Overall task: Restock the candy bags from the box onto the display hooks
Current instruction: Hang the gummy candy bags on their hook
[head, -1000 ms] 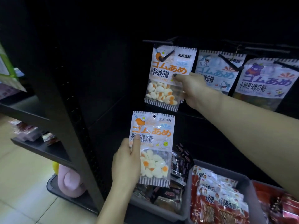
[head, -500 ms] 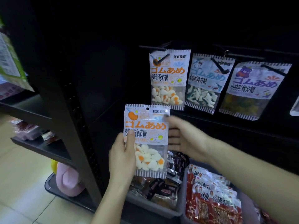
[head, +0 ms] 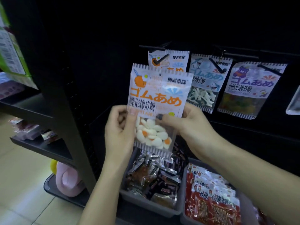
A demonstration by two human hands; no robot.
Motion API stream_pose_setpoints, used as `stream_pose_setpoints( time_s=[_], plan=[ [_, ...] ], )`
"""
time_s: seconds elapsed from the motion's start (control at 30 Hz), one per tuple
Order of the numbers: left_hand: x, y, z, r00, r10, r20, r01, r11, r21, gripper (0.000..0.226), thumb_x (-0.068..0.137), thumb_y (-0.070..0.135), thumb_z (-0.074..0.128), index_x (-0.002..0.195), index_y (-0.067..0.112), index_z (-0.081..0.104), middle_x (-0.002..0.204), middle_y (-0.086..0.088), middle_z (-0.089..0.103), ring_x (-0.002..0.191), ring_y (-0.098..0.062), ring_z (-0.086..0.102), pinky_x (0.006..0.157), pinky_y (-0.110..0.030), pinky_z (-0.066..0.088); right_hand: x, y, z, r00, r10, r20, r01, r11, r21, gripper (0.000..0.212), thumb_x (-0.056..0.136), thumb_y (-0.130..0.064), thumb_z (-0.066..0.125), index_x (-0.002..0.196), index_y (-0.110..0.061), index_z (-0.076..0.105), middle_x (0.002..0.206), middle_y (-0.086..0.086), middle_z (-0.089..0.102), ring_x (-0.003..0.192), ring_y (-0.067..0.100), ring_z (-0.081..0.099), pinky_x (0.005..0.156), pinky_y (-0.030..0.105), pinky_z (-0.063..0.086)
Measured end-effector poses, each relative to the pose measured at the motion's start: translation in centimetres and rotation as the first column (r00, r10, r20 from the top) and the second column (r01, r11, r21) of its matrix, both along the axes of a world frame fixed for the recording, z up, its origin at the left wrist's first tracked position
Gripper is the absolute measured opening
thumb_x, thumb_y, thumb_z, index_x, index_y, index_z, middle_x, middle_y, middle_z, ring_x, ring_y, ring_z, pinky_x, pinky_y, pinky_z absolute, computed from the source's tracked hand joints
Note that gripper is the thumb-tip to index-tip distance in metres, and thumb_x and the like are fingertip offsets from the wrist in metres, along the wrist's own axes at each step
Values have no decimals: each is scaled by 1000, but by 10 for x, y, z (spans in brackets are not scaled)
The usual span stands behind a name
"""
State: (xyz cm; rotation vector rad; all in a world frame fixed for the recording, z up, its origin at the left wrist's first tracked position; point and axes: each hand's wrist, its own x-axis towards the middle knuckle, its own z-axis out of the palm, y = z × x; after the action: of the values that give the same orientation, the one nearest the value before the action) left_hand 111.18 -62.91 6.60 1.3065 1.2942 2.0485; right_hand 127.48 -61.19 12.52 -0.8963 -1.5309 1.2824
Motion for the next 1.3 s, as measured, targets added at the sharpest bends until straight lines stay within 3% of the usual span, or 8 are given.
stream_pose_setpoints(
  time_s=[0.13,0.23,0.37,0.57,0.8,1.03,1.3],
  plan=[
    [-4,-3,16,999,49,8,-49,995,83,9,101,29,59,92,26,61,75,24,65,70,8,58,67,-7,43,-4,-4,20,997,50,-63,-50,999,5,26,91,7,67,112,-8,73,112,5,80,104,20,76,91,31,62],
    [-9,-3,20,997,59,40,-62,994,89,11,101,32,62,90,28,63,75,17,67,72,6,59,67,-12,46,-11,-4,25,993,67,-95,-70,997,-36,27,92,6,67,116,-5,72,113,6,79,106,23,76,93,33,62],
    [-11,0,19,993,81,81,-85,995,51,15,101,30,66,87,25,65,73,9,64,69,-3,58,65,-18,48,-16,0,25,988,52,-143,-71,989,-131,26,92,6,67,117,-3,72,112,7,80,96,16,77,79,22,62],
    [-13,2,19,991,97,91,-101,994,37,17,101,30,66,86,23,64,71,8,60,66,1,54,64,-14,45,-21,2,26,984,53,-171,-82,982,-169,25,93,8,65,117,1,72,114,11,78,88,15,76,72,19,60],
    [-13,1,28,989,122,86,-128,990,64,16,100,32,67,85,27,65,70,11,61,65,3,55,63,-12,45,-21,4,30,986,62,-158,-85,987,-139,26,94,6,65,116,-4,72,114,8,79,93,15,76,80,21,62],
    [-9,-1,29,991,112,71,-116,991,67,15,97,36,67,86,26,65,71,10,60,65,4,55,63,-12,46,-18,5,31,987,49,-152,-75,983,-166,27,92,7,65,117,0,72,112,9,79,89,15,76,76,20,61],
    [-8,-1,26,989,91,114,-97,994,52,24,88,47,66,85,24,65,69,10,63,64,4,57,62,-12,46,-17,8,25,988,41,-149,-67,982,-174,26,92,6,66,116,-3,73,111,7,80,99,20,77,81,22,62]
  ],
)
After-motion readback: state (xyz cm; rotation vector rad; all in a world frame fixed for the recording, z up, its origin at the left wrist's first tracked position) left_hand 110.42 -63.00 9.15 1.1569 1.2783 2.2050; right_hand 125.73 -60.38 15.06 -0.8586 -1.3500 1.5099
